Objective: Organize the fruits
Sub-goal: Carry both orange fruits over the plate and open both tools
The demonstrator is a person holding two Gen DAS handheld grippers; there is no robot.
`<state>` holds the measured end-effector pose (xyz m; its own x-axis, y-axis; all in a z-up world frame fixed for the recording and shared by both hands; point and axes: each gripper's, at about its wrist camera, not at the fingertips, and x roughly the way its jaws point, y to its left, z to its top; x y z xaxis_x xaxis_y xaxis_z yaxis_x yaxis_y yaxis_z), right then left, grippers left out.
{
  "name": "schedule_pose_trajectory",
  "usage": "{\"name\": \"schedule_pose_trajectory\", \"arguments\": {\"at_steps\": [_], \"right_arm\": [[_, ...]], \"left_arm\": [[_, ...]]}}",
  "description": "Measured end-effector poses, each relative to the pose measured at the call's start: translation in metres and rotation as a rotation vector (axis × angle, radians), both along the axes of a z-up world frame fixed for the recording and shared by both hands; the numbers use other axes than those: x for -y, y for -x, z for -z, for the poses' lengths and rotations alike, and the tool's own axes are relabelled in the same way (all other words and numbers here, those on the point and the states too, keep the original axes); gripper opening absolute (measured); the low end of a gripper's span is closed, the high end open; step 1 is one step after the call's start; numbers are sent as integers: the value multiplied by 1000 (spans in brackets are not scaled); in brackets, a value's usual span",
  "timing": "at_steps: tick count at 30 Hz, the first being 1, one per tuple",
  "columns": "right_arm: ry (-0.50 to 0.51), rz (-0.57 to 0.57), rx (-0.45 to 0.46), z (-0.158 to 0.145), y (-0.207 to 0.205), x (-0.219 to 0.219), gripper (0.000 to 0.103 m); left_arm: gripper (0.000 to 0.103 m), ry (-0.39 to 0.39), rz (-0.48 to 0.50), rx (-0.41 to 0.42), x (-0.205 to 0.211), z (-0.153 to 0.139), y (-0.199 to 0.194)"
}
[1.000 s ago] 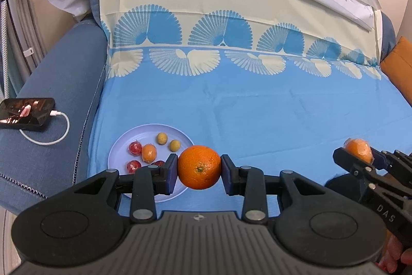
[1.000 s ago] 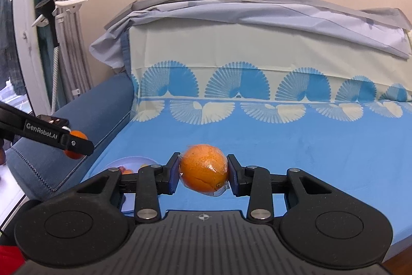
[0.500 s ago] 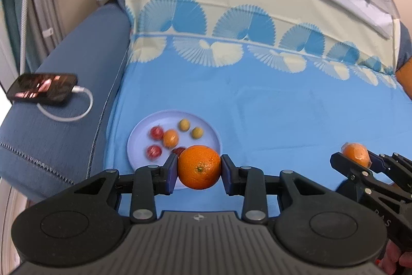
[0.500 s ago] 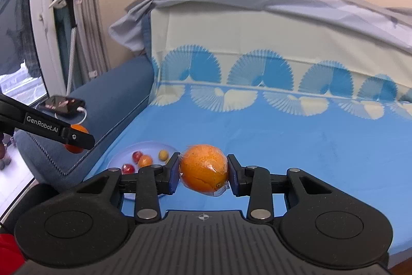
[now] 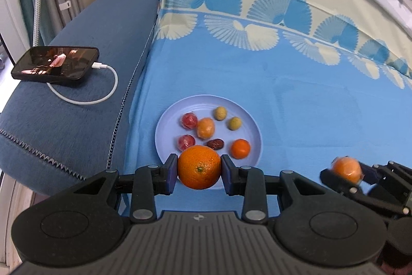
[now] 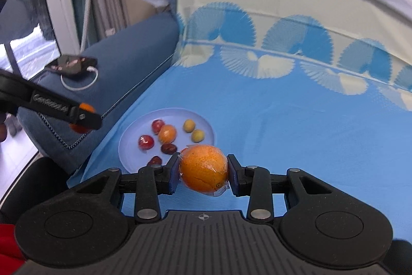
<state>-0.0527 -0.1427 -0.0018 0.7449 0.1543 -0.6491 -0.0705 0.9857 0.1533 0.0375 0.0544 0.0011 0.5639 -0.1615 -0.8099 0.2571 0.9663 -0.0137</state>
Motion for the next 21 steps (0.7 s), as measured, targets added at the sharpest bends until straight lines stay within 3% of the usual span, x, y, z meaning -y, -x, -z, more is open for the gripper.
{"name": "schedule_pose_trajectory", "arguments": {"at_steps": [10, 21], "right_arm": [[23, -81, -83, 34, -80, -24, 39], [84, -149, -168, 84, -136, -29, 39]], "left_arm": [[39, -57, 47, -22, 16, 33, -58], [39, -101, 53, -98, 28, 83, -108]]}}
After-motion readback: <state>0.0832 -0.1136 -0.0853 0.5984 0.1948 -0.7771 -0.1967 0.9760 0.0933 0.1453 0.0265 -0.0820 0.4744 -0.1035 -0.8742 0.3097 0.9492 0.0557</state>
